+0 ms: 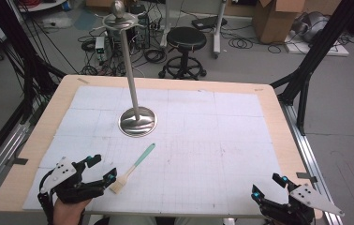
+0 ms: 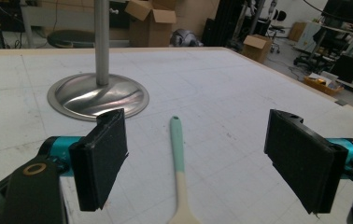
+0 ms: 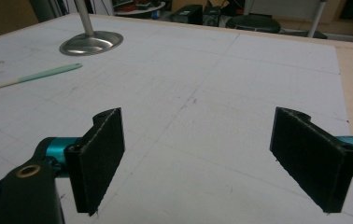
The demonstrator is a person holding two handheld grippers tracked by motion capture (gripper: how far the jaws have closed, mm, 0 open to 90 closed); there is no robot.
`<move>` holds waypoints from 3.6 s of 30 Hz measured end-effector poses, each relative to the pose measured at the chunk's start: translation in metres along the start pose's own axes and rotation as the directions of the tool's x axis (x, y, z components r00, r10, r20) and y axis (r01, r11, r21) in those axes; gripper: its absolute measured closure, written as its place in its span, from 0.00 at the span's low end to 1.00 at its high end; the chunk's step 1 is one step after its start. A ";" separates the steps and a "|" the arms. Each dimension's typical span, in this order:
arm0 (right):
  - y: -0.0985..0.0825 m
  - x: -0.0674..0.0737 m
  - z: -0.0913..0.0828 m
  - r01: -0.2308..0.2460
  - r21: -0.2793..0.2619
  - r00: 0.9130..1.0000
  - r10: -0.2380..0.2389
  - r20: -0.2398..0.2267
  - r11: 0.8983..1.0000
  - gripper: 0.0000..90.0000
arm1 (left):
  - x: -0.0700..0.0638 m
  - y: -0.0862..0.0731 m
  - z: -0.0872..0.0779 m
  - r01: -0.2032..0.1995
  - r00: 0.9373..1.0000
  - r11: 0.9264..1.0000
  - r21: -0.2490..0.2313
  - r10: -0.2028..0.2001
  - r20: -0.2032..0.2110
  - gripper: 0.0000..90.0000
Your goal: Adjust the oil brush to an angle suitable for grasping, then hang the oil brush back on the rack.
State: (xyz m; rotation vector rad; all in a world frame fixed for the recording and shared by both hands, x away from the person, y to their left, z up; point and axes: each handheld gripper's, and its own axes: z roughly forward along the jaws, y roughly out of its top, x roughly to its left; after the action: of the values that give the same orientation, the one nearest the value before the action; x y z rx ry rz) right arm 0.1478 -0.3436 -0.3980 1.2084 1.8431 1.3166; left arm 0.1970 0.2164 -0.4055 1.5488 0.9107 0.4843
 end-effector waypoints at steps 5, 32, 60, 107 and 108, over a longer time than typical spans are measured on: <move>0.001 0.000 0.000 0.007 -0.004 1.000 -0.007 -0.008 1.000 0.18 | 0.002 0.001 0.000 -0.002 1.000 1.000 0.002 0.002 -0.010 0.24; -0.001 0.002 -0.002 -0.005 -0.001 1.000 0.005 -0.014 1.000 0.19 | 0.012 -0.004 0.046 -0.005 1.000 0.963 0.269 -0.003 0.030 0.35; 0.000 0.002 0.000 -0.002 0.002 1.000 0.002 -0.027 1.000 0.19 | -0.007 -0.015 0.110 -0.102 0.991 0.848 0.520 0.133 -0.023 0.69; 0.026 0.022 0.027 -0.098 -0.082 0.948 0.068 -0.312 0.992 0.19 | -0.027 0.024 0.044 0.042 0.973 0.991 0.124 -0.069 0.219 0.91; 0.029 0.027 0.030 -0.092 -0.082 0.941 0.060 -0.332 0.992 0.19 | -0.030 0.025 0.043 0.027 0.973 0.992 0.121 -0.054 0.222 0.90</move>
State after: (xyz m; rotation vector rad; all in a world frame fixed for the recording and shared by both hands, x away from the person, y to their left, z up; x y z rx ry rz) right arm 0.1714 -0.3032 -0.3798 1.0674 1.9470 1.7174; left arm 0.2180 0.1659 -0.3840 1.6506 0.8045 0.2225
